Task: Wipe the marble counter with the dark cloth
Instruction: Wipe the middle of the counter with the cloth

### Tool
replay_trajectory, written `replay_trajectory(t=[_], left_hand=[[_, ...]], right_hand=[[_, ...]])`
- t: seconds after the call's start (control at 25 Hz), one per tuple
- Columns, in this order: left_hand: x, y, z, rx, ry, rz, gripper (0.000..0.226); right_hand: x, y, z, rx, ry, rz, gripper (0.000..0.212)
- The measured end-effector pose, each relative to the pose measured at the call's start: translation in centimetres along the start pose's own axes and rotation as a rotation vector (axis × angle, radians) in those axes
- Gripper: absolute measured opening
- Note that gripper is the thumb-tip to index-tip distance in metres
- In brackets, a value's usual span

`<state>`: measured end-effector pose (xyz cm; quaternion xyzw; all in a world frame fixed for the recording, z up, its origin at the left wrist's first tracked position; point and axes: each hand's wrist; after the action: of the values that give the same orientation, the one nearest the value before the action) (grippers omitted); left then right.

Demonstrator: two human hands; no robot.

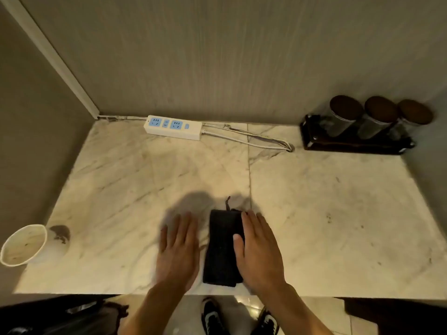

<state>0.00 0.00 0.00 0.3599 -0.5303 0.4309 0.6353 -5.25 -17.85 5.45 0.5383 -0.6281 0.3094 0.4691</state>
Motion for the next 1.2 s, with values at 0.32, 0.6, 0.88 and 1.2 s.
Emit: replay_trajectory(t=[0.32,0.6,0.88,1.2], left_hand=[[-0.7,0.4,0.1,0.019,0.007,-0.037,0.054],[-0.8,0.4,0.2,0.025,0.020,-0.032,0.053],[-0.9,0.3,0.7,0.040,0.021,-0.032,0.053],[-1.0,1.1,4.4,0.045,0.080,-0.032,0.052]], right_hand=[[-5.2,-0.9,-3.9,-0.060,0.018,0.107,0.061],[-7.4,-0.8,-4.4,-0.115,0.055,0.127,0.064],[-6.7,0.8,-2.1,-0.004,0.079,0.083,0.064],[-4.0,2.5,4.6,0.309,0.166,-0.013,0.061]])
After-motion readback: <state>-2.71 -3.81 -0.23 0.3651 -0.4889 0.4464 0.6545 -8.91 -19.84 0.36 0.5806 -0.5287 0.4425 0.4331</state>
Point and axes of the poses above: each hand's wrist, its own y-axis away from the middle knuckle, its own x-axis out of the back of the hand, z = x × y, and after that the axes turned 3 degrees about x, right-handed
